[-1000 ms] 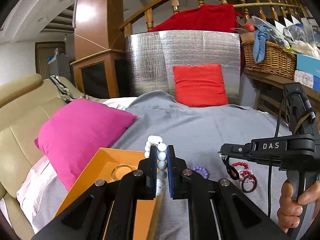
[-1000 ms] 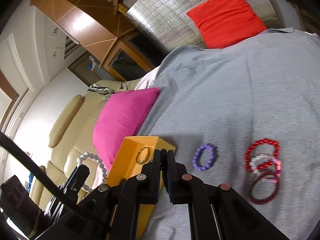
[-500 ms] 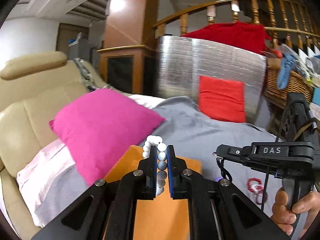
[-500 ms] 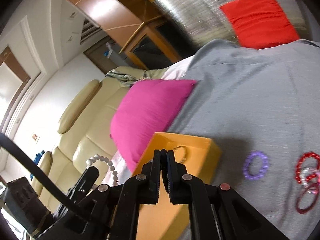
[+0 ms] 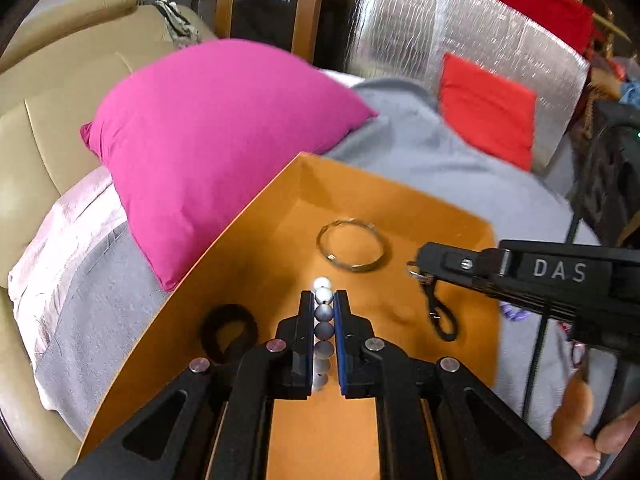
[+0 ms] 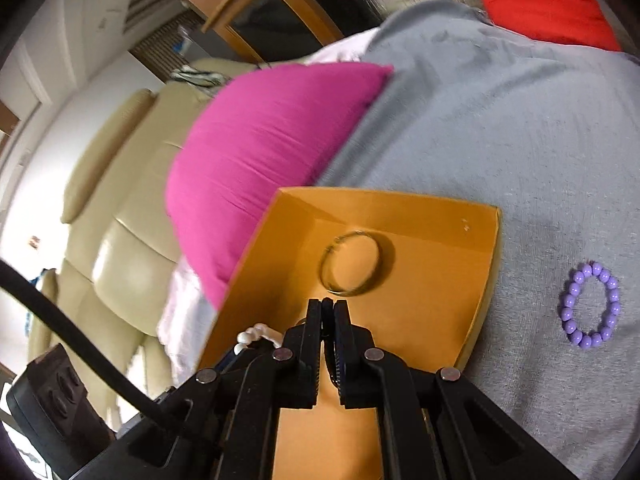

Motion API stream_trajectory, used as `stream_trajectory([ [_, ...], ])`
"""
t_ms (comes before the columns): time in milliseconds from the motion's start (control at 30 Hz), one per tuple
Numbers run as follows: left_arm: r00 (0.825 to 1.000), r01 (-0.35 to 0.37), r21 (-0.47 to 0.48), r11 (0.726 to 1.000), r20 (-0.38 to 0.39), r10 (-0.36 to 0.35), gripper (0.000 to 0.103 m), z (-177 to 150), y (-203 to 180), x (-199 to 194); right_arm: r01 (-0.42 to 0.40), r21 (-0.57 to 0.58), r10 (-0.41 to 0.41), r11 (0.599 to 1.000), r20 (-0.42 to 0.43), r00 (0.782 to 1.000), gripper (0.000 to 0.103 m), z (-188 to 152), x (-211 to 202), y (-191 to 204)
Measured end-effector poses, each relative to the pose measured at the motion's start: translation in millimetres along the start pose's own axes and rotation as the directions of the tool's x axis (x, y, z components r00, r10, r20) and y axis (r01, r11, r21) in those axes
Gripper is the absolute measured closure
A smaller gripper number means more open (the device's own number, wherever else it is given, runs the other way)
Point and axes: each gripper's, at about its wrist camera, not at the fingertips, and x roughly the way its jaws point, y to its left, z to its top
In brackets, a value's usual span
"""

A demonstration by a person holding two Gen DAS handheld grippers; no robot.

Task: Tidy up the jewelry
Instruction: 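Carry both items to the orange box and open the right tool to drop the black hair tie, then open the left tool to drop the white beaded bracelet into the box, then grasp the dark red hair tie with the right tool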

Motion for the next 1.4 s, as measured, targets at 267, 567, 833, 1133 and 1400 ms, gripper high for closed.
stream_trajectory([
  [267,0.995,-0.023,-0.015,1.000,-0.099,0.022,0.092,-6.1,-5.4,27.1,0.075,0.033,-0.075,0.997,-0.002,0.997,0.084,2.2,5.8,-10.4],
  [567,0.974,-0.062,-0.064,0.996,0.214,0.074,0.023,6.3,-31.6,-49.1,0.146,-0.032,-0.134,0.989,0.244,0.960,0.037,-9.8,-101.4,-30.1],
  [833,0.913,0.034,0.013,0.999,0.406,-0.036,0.011,-13.6,-102.2,-98.8,0.192,0.068,-0.203,0.979,0.371,0.906,0.037,-45.2,-219.7,-102.1],
  [1133,0.972,0.123,0.112,0.986,0.190,-0.142,0.011,-26.9,-175.7,-72.1,0.087,0.290,-0.177,0.953,0.302,0.937,0.040,-79.4,-242.1,-202.2],
  [1400,0.989,0.083,0.119,0.989,-0.134,-0.067,0.011,-36.6,-186.6,-10.0,0.079,0.374,-0.135,0.924,0.126,0.983,0.059,-82.2,-199.3,-243.7],
])
